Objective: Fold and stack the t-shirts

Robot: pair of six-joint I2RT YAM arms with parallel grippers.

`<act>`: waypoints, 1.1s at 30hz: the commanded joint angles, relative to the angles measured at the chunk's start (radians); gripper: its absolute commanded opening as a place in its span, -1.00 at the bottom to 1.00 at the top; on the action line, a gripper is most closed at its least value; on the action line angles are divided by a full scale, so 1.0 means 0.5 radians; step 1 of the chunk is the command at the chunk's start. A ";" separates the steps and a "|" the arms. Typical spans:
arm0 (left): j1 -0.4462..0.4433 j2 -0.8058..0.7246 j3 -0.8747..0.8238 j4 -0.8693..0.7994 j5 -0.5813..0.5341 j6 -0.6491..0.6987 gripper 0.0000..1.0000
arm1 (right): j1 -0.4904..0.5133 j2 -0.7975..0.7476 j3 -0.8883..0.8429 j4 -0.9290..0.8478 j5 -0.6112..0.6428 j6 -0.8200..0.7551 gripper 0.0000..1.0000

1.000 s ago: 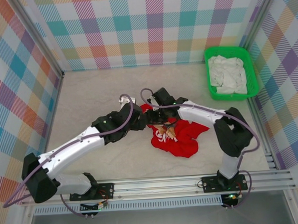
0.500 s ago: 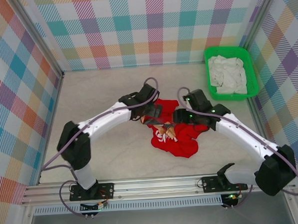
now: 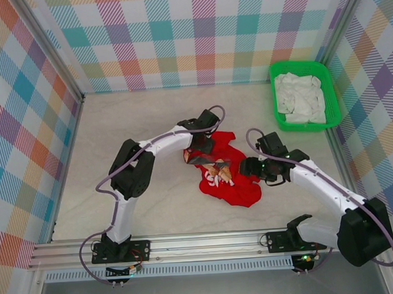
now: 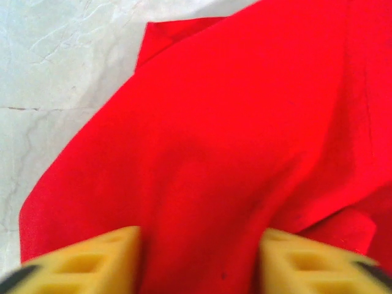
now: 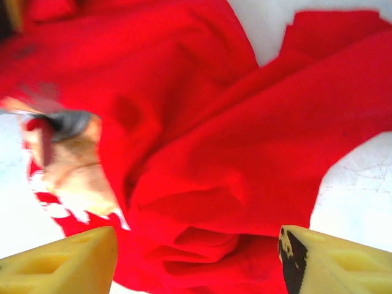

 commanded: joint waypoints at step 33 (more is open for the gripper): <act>0.430 -0.872 -0.020 0.098 0.107 -0.426 -1.00 | -0.355 0.403 1.160 0.023 -0.075 -0.730 -1.00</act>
